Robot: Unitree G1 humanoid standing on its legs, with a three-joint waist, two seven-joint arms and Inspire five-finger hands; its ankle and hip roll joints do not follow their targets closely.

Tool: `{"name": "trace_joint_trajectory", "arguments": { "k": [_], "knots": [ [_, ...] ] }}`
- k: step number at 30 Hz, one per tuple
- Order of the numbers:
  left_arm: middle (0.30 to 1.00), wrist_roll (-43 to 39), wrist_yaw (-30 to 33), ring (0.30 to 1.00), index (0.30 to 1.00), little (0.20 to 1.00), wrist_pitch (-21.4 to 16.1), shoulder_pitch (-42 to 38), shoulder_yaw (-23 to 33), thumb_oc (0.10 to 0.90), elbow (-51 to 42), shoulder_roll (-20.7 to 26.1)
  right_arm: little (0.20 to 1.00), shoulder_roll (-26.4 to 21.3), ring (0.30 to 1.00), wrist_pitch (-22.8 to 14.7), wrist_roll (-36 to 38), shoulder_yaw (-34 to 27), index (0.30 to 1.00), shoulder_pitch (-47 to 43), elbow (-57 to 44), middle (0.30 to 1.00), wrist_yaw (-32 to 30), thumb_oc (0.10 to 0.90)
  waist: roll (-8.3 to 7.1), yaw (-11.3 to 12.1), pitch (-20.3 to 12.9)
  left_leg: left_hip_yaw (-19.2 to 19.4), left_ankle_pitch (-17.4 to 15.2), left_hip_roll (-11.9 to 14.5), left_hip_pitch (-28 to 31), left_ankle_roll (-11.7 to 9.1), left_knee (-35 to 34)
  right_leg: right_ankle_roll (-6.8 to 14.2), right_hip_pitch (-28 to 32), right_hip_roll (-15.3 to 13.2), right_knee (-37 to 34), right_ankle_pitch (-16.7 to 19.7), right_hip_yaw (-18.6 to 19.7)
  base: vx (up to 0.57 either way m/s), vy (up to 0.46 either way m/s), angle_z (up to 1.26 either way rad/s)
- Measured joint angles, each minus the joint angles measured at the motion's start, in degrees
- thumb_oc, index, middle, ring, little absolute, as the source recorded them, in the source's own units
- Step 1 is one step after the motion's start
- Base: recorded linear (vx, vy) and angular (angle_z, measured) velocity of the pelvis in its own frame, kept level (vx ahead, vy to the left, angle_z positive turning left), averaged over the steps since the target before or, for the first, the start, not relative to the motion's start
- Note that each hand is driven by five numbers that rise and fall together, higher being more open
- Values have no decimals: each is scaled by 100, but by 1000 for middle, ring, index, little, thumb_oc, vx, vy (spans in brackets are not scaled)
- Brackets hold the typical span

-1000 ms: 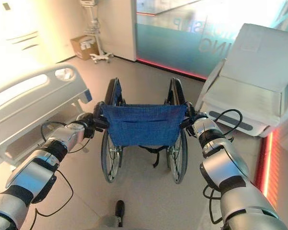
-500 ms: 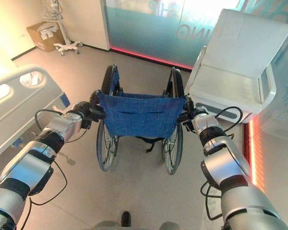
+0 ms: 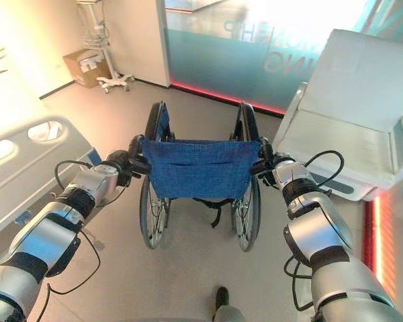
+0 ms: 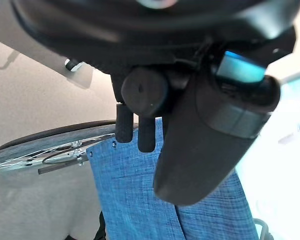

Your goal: Push the wheelchair next to the bed

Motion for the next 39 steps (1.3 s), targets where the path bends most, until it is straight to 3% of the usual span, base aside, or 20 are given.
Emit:
{"name": "trace_joint_trajectory", "arguments": {
  "k": [4, 7, 8, 9, 10, 11, 12, 14, 15, 17, 19, 21, 24, 25, 26, 29, 31, 33, 36, 39],
  "knots": [
    [300, 3, 104, 300, 300, 300, -19, 119, 34, 400, 61, -121, 300, -35, 300, -1, 5, 72, 300, 52, 20, 300, 153, 400, -29, -11, 25, 209, 5, 216, -115, -159, 869, -104, 122, 90, 585, -825, -162, 335, -320, 33],
    [300, 0, 108, 300, 300, 300, -34, 270, -9, 400, 86, -126, 300, -34, 300, -3, 23, 231, 300, 98, 83, 300, 356, 400, -34, 73, 21, 204, 66, 357, -684, -254, 2487, -266, 531, 263, 465, -980, -71, 359, -321, 20],
    [300, -1, 105, 300, 300, 300, -71, 335, -3, 400, 28, -115, 300, -41, 300, -5, 51, 238, 300, 117, 71, 300, 363, 400, -97, 141, 43, 146, 117, 280, -1174, -315, 3223, -401, 683, 326, 332, -938, 50, 422, -228, 4],
    [300, -2, 98, 300, 300, 300, -87, 314, -5, 400, -1, -102, 300, -60, 300, -7, 60, 216, 300, 109, 66, 300, 362, 400, -168, 210, 61, 153, 114, 107, -1482, -304, 3260, -493, 766, 352, 171, -944, 173, 491, -195, 11],
    [300, -1, 102, 300, 300, 300, -105, 305, -12, 400, -21, -92, 300, -51, 300, -16, 71, 208, 300, 108, 71, 300, 362, 400, -239, 246, 99, 209, 111, -4, -1618, -302, 3135, -491, 840, 360, 82, -902, 252, 442, -105, 0],
    [300, 0, 106, 300, 300, 300, -175, 313, -32, 400, -43, -80, 300, -7, 300, -102, 123, 197, 300, 103, 204, 300, 358, 400, -397, 368, 175, 269, 81, -344, -1582, -214, 2160, -458, 1083, 309, -192, -779, 478, 439, 0, -17],
    [300, 1, 101, 300, 300, 300, -171, 314, -23, 400, -77, -47, 300, -9, 300, -136, 232, 207, 300, 117, 203, 300, 358, 400, -435, 430, 199, 293, 103, -462, -1690, -191, 1368, -453, 1270, 417, -434, -695, 733, 407, 13, -21],
    [300, 1, 90, 300, 300, 300, -171, 326, -30, 400, -92, -10, 300, 29, 300, -185, 238, 191, 300, 167, 208, 300, 341, 400, -359, 555, 193, 172, 293, -449, -1779, -89, 344, -384, 1556, 592, -811, -688, 1065, 576, 52, -40],
    [300, 1, 83, 300, 300, 300, -171, 325, -30, 400, -99, 29, 300, 57, 300, -186, 240, 183, 300, 155, 208, 300, 341, 400, -268, 675, 201, -44, 643, -306, -1787, -218, -456, -417, 1742, 696, -974, -710, 1141, 704, 106, -67],
    [300, 1, 52, 300, 300, 300, -157, 338, -17, 400, -89, 89, 300, 90, 300, -185, 245, 180, 300, 126, 206, 300, 342, 400, -84, 722, 206, -287, 948, 39, -1848, -342, -1099, -499, 1994, 860, -1052, -771, 1223, 573, 145, -50],
    [300, -1, 15, 300, 300, 300, -64, 380, 60, 400, -228, 215, 300, 112, 300, -184, 245, 165, 300, 121, 132, 300, 367, 400, 54, 809, 201, -355, 974, 378, -1985, -373, -1006, -454, 2097, 923, -939, -1048, 1466, 539, 221, -53],
    [300, -1, -1, 300, 300, 300, -37, 378, 101, 400, -311, 255, 300, 108, 300, -183, 244, 153, 300, 64, 125, 300, 372, 400, 58, 813, 199, -197, 974, 441, -1992, -372, -792, -344, 2123, 790, -705, -1337, 1466, 523, 215, -38],
    [300, -62, -7, 300, 300, 300, -35, 253, 89, 400, -345, 271, 300, 59, 300, -186, 232, 17, 300, 27, 113, 300, 372, 400, -55, 784, 166, -142, 1216, 148, -1768, -195, -698, -20, 2043, 435, -94, -1802, 1421, 497, 192, -31],
    [300, -63, 5, 300, 300, 300, -34, 229, 109, 400, -460, 359, 300, 72, 300, -248, 232, 8, 300, -14, 107, 300, 372, 400, -110, 866, 192, -220, 1283, 16, -1732, -93, -573, 160, 1850, 288, 338, -1852, 1140, 505, 213, -77],
    [300, -63, 21, 300, 300, 300, -35, 224, 103, 400, -488, 418, 300, 103, 300, -299, 232, -10, 300, 4, 84, 300, 372, 400, -45, 883, 192, -129, 1493, 42, -1584, 201, -626, 329, 1741, 236, 710, -1752, 635, 466, 195, -83],
    [300, -44, 39, 300, 300, 300, -35, 242, 2, 400, -470, 521, 300, 124, 300, -318, 234, -133, 300, 281, -259, 300, 374, 400, -127, 872, 211, 258, 1438, -199, -1137, 594, -591, 467, 1489, -257, 1781, -1676, 152, 440, 121, -63],
    [300, -34, 86, 300, 300, 300, -35, 255, -24, 400, -473, 550, 300, 115, 300, -321, 233, -270, 300, 371, -415, 300, 377, 400, -55, 744, 190, 375, 1358, -291, -884, 778, -725, 515, 1238, -468, 2253, -1675, -10, 431, 31, -28],
    [300, 34, 158, 300, 300, 300, -53, 212, -13, 400, -496, 546, 300, 121, 300, -371, 234, -297, 300, 391, -424, 300, 383, 400, -39, 724, 194, 274, 1268, -315, -727, 814, -832, 485, 990, -440, 2232, -1699, -69, 407, -49, -25],
    [300, 241, 335, 300, 300, 300, -89, 157, 56, 400, -462, 540, 300, 131, 300, -552, 234, -472, 300, 414, -447, 300, 566, 400, 63, 551, 212, -121, 1149, -350, -342, 821, -1104, 467, 282, -299, 1318, -1660, -302, 378, -120, -9],
    [300, 342, 274, 300, 300, 300, -168, 156, 100, 400, -165, 529, 300, 137, 300, -700, 234, -414, 300, 449, -475, 300, 805, 400, 96, 168, 209, -387, 914, -525, -10, 693, -1108, 653, -456, -164, 184, -904, -205, 458, -181, 32]
  ]
}}
